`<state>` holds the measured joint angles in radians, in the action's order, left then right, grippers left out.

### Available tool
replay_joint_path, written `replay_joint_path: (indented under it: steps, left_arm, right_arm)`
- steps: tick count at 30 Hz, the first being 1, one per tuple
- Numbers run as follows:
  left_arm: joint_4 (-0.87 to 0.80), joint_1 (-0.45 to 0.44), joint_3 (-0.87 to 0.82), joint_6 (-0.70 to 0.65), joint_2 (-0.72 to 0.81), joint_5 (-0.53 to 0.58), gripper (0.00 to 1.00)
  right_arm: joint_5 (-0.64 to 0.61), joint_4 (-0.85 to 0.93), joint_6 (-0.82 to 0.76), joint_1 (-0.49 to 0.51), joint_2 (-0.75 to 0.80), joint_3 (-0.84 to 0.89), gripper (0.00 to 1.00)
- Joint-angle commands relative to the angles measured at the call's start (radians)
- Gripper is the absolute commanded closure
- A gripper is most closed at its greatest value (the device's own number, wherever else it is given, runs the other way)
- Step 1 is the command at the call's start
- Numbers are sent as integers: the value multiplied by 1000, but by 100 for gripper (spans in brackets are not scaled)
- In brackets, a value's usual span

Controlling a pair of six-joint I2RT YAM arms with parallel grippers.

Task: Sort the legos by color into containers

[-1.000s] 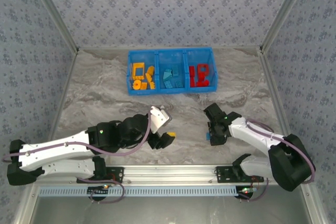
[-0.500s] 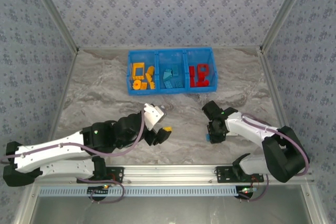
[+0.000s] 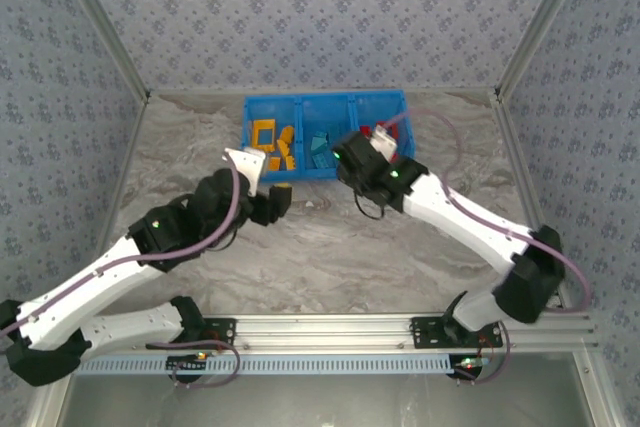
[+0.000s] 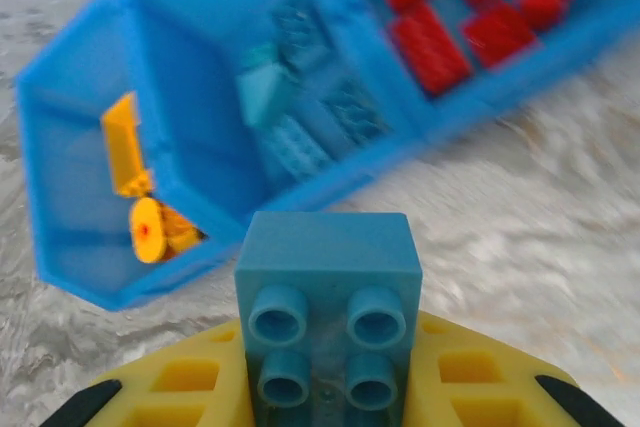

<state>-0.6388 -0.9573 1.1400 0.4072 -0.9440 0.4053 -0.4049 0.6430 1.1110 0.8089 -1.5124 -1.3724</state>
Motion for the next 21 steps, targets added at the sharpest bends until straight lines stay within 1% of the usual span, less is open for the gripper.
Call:
replay_joint_path:
  steps: [1, 3, 6, 10, 13, 18, 21]
  left_arm:
    - [-31, 79, 76, 33, -11, -100, 26]
    - [-21, 104, 89, 23, -16, -115, 26]
    - [-10, 121, 98, 19, -32, -134, 26]
    - [9, 124, 88, 28, -50, -149, 26]
    - [18, 126, 77, 35, -56, -158, 25]
    - [26, 124, 69, 39, -62, -176, 25]
    - [28, 125, 66, 41, -62, -182, 26]
  right_arm:
    - [-6, 41, -300, -24, -182, -157, 86]
    - [17, 48, -353, -51, -290, -261, 87]
    - [58, 68, -393, -95, -450, -419, 88]
    - [98, 94, -376, -145, -629, -590, 89]
    - [98, 137, -327, -172, -720, -685, 88]
    - [146, 161, -299, -195, -830, -794, 87]
    - [175, 163, -277, -201, -875, -820, 87]
